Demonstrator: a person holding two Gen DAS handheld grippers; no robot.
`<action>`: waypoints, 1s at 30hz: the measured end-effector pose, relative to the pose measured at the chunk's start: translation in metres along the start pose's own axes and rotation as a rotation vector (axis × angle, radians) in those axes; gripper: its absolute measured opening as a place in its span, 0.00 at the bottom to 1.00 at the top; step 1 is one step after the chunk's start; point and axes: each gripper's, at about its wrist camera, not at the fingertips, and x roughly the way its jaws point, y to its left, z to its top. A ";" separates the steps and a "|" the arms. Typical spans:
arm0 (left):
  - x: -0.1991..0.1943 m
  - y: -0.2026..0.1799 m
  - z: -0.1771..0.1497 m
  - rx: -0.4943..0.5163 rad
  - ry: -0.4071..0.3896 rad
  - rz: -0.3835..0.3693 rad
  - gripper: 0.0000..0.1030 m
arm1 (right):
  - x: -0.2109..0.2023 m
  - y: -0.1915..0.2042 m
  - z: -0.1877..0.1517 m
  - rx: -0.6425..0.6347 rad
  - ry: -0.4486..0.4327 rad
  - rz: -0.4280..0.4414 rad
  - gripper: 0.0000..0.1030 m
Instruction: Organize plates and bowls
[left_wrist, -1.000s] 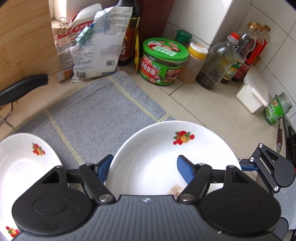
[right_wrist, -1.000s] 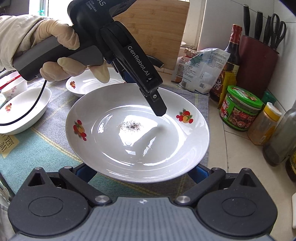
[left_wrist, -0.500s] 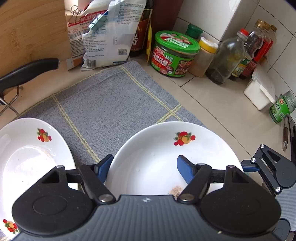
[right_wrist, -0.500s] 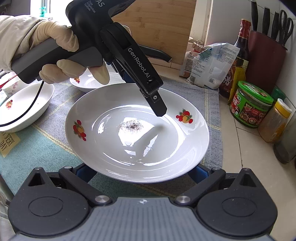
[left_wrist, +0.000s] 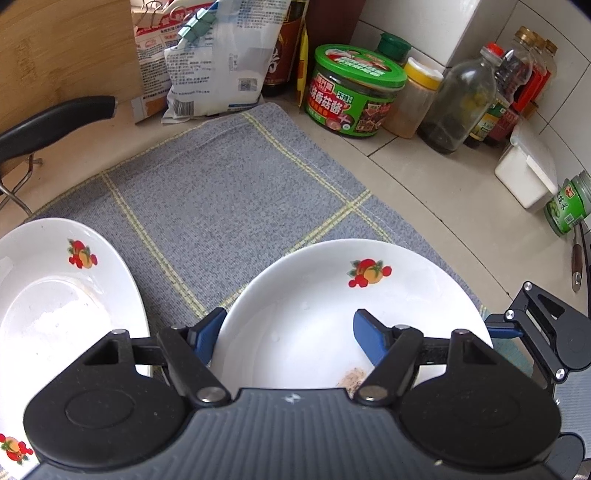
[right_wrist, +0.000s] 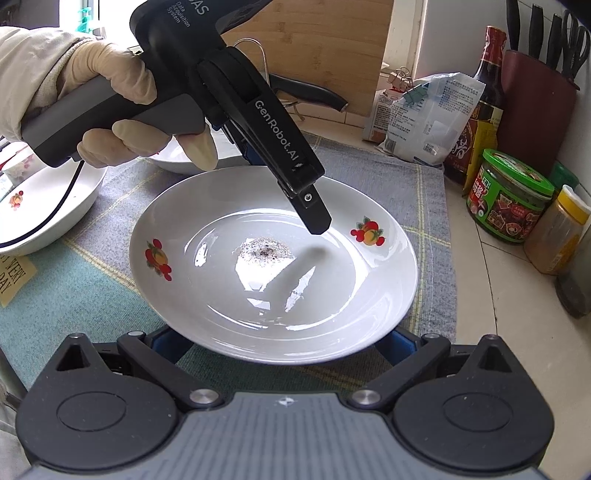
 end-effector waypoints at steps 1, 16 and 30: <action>0.001 0.000 0.000 -0.002 0.003 0.001 0.71 | 0.000 0.000 0.000 -0.001 0.003 0.000 1.00; 0.002 -0.003 0.000 0.018 0.005 0.017 0.73 | 0.004 0.002 0.002 -0.006 0.038 0.007 1.00; -0.017 -0.007 -0.004 -0.009 -0.067 0.039 0.86 | -0.004 0.002 0.000 0.004 0.059 0.011 1.00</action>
